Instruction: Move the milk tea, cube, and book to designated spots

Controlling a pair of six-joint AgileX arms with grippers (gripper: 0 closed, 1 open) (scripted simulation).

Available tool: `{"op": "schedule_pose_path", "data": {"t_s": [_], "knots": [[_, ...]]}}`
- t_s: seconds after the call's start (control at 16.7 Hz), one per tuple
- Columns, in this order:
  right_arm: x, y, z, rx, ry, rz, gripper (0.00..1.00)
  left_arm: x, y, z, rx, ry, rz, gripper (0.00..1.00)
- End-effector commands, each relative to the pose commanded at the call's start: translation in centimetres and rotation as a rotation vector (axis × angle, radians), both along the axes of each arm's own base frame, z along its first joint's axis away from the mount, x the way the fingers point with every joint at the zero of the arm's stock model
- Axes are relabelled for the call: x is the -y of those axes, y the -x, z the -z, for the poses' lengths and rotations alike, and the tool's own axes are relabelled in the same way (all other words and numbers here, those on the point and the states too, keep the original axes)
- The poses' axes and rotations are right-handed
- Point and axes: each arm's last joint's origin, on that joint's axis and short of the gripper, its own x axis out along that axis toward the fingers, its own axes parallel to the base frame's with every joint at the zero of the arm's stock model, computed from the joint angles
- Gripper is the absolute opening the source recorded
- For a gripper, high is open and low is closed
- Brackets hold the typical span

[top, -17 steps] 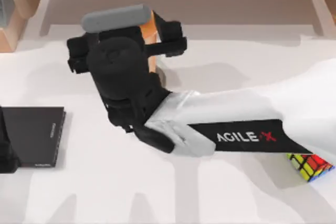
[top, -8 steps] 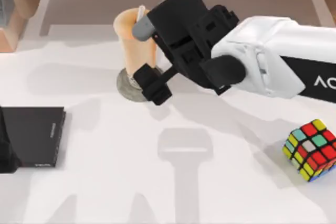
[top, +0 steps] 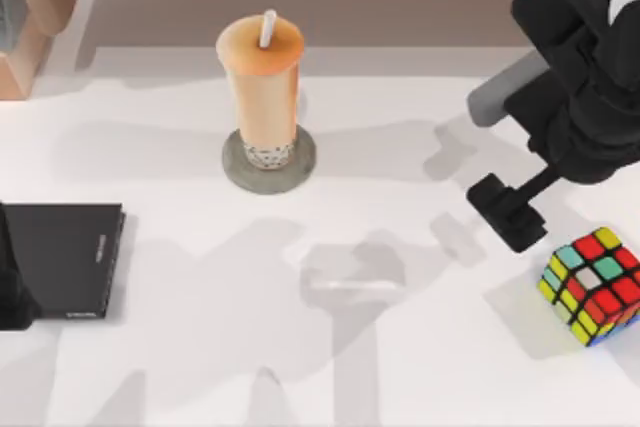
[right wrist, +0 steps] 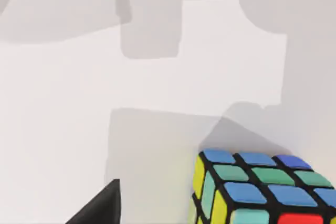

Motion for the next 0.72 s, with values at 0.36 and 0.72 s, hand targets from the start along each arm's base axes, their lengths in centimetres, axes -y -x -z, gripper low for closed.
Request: {"op": "schedule_pose_path", "data": {"t_s": [0.36,0.72], "knots": [[5.6,0.7,0.6,-0.209,-0.021,0.138,1.00,0.0,0.0,0.0,0.000,0.000,0.000,1.00],[5.6,0.6,0.7,-0.210,-0.021,0.139,1.00,0.0,0.0,0.0,0.000,0.000,0.000,1.00]]}}
